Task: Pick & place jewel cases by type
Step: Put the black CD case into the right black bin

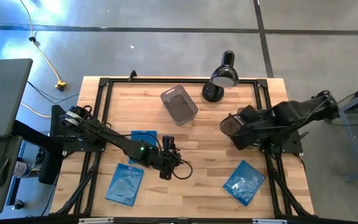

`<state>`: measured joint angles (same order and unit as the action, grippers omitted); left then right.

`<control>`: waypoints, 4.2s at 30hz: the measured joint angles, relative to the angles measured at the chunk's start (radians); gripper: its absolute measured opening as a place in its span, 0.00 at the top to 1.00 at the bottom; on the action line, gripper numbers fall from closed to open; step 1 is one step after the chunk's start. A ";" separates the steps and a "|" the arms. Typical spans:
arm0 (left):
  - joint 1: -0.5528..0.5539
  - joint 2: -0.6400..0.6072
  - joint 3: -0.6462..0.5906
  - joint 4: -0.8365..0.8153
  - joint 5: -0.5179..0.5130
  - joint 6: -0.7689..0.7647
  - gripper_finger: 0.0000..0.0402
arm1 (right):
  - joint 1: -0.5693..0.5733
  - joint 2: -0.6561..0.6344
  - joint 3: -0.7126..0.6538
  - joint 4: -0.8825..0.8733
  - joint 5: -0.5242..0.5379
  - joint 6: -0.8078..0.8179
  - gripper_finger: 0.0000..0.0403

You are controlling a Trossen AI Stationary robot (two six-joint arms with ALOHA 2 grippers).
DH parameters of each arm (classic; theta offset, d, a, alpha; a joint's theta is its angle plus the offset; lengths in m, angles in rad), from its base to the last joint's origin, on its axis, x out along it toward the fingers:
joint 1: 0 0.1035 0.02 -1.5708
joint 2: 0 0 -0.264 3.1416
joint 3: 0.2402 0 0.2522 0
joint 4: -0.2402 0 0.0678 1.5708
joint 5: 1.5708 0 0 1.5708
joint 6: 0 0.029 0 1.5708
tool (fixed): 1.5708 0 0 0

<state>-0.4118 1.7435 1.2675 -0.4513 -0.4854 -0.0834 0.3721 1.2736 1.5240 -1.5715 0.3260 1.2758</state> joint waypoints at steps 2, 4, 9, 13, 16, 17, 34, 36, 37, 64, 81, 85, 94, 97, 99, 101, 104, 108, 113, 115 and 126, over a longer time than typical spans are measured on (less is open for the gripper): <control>0.000 0.000 0.000 0.000 0.000 0.000 0.38 | 0.009 -0.017 0.000 0.000 0.008 0.003 0.96; 0.000 0.000 0.000 0.000 0.000 0.000 0.38 | 0.015 -0.029 0.000 0.000 0.009 0.003 0.95; 0.000 0.003 0.000 0.019 0.003 -0.004 0.38 | 0.016 -0.039 -0.001 0.000 -0.005 -0.003 0.94; 0.000 0.046 -0.001 0.170 0.031 0.042 0.38 | 0.013 -0.037 -0.001 0.000 0.011 -0.037 0.96; 0.000 0.097 -0.001 0.350 0.112 0.196 0.38 | 0.005 -0.036 -0.001 0.000 0.046 -0.062 0.96; 0.000 0.117 -0.002 0.430 0.124 0.244 0.38 | 0.002 -0.036 -0.001 0.001 0.061 -0.071 0.95; 0.229 0.493 0.421 0.787 0.366 0.435 0.38 | -0.126 -0.036 -0.001 0.000 0.306 -0.262 0.93; 0.252 0.529 0.508 0.717 0.407 0.440 0.38 | -0.142 -0.036 -0.001 0.001 0.333 -0.273 0.95; 0.262 0.550 0.547 0.701 0.432 0.443 0.38 | -0.151 -0.037 -0.001 0.001 0.341 -0.289 0.96; 0.405 0.816 0.829 0.572 0.610 0.348 0.38 | -0.296 -0.039 -0.001 0.002 0.352 -0.428 0.97; 0.400 0.811 0.829 0.387 0.535 0.367 0.74 | -0.296 -0.039 -0.001 0.001 0.197 -0.398 0.94; 0.397 0.802 0.827 0.264 0.466 0.370 0.82 | -0.293 -0.039 -0.001 0.001 0.154 -0.393 0.95; 0.367 0.750 0.827 0.159 0.428 0.405 0.85 | -0.293 -0.037 -0.095 0.001 0.089 -0.366 0.95; 0.356 0.716 0.869 0.029 0.425 0.453 0.85 | -0.293 -0.039 -0.185 -0.004 0.088 -0.360 0.95; 0.350 0.716 0.926 -0.059 0.423 0.472 0.85 | -0.293 -0.039 -0.219 0.003 0.087 -0.357 0.96; 0.346 0.720 0.987 -0.184 0.415 0.488 0.85 | -0.293 -0.041 -0.239 0.029 0.083 -0.358 0.96; 0.342 0.717 1.049 -0.264 0.404 0.502 0.85 | -0.291 -0.053 -0.246 0.057 0.071 -0.372 0.96; 0.339 0.719 1.062 -0.317 0.383 0.502 0.85 | -0.291 -0.059 -0.232 0.052 0.048 -0.366 0.94; 0.336 0.720 1.062 -0.320 0.355 0.499 0.85 | -0.291 -0.071 -0.228 0.084 0.055 -0.376 0.96; 0.330 0.720 1.062 -0.331 0.343 0.499 0.85 | -0.291 -0.072 -0.228 0.110 0.060 -0.390 0.97; 0.244 0.584 1.062 -0.721 0.073 0.453 0.85 | -0.325 -0.069 -0.348 0.276 -0.041 -0.501 0.95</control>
<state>-0.1676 2.3275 2.3295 -1.1722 -0.4124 0.3693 0.0468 1.2049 1.1756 -1.2951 0.2852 0.7747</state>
